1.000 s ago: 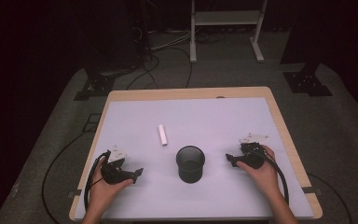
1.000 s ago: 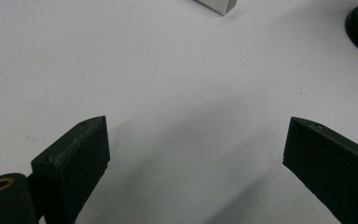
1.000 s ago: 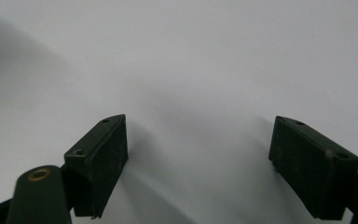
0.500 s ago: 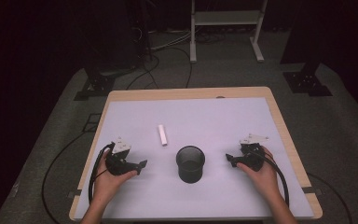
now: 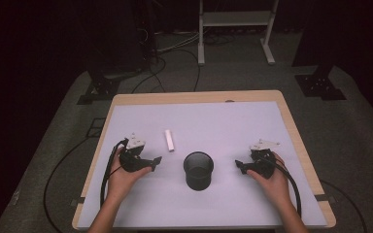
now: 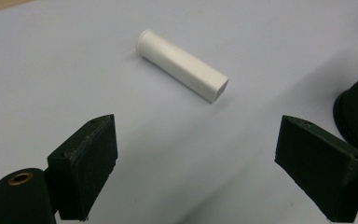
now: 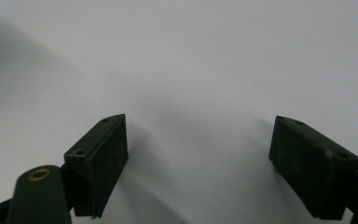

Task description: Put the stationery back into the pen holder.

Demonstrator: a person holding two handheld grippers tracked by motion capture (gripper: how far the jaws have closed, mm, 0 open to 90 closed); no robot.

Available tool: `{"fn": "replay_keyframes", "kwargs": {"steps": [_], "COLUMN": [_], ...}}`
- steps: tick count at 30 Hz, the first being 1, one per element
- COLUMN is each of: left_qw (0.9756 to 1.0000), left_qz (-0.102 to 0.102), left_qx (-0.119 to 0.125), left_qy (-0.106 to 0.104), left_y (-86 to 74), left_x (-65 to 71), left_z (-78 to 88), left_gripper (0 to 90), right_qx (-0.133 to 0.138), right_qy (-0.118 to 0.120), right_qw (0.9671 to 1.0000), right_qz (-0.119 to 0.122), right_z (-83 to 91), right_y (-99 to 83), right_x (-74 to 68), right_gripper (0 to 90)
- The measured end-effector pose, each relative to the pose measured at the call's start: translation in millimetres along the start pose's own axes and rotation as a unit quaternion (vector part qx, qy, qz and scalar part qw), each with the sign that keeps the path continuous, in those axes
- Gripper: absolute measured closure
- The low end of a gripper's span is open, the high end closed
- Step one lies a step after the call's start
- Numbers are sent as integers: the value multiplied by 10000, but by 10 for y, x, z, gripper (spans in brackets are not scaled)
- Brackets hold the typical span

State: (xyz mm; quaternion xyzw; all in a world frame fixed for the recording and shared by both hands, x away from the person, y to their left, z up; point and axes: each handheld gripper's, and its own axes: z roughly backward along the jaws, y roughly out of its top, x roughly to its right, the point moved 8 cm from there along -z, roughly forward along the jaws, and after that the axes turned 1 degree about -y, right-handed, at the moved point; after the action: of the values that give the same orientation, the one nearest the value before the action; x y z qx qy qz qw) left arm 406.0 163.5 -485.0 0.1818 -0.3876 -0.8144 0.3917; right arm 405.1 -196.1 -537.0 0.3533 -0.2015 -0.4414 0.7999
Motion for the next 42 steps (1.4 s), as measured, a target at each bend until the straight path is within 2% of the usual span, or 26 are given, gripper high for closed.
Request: {"fn": "replay_keyframes", "kwargs": {"steps": [3, 5, 13, 17, 19, 21, 24, 30, 36, 42], "left_qw": [10000, 10000, 9999, 9998, 9996, 9997, 9996, 9994, 9990, 9991], "left_qz": [7, 46, 150, 164, 210, 216, 248, 288, 397, 372], "left_qx": [82, 34, 50, 69, 164, 79, 92, 71, -6, -82], "left_qy": [39, 55, -35, 26, 45, 83, 99, 163, 186, 193], "left_y": [71, 94, 216, 284, 321, 332, 362, 392, 337, 301], "left_x": [-7, -18, -15, -38, -48, -62, -66, -71, -86, -57], "left_z": [-44, -93, -256, -331, -359, -406, -461, -581, -714, -787], "left_gripper": [122, 121, 130, 130, 140, 141, 142, 165, 203, 245], "right_qx": [2, 1, -1, 0, -1, -1, -2, -4, -3, -3], "right_qy": [0, 3, 4, 4, 3, 4, 5, 4, 4, 5], "right_qw": [10000, 10000, 10000, 10000, 10000, 10000, 10000, 10000, 10000, 10000], "right_qz": [-1, -3, -7, -4, -4, -4, -2, -4, -4, -4], "right_z": [0, 0, 0, 0, -1, -1, -1, 0, -1, -1], "right_y": [0, 0, 0, 0, 0, 0, 0, 0, 0, 0], "right_x": [0, 0, 0, 0, 1, 1, 1, 1, 1, 1], "right_gripper": [181, 181, 181, 181, 181, 181, 181, 181, 181, 181]}}
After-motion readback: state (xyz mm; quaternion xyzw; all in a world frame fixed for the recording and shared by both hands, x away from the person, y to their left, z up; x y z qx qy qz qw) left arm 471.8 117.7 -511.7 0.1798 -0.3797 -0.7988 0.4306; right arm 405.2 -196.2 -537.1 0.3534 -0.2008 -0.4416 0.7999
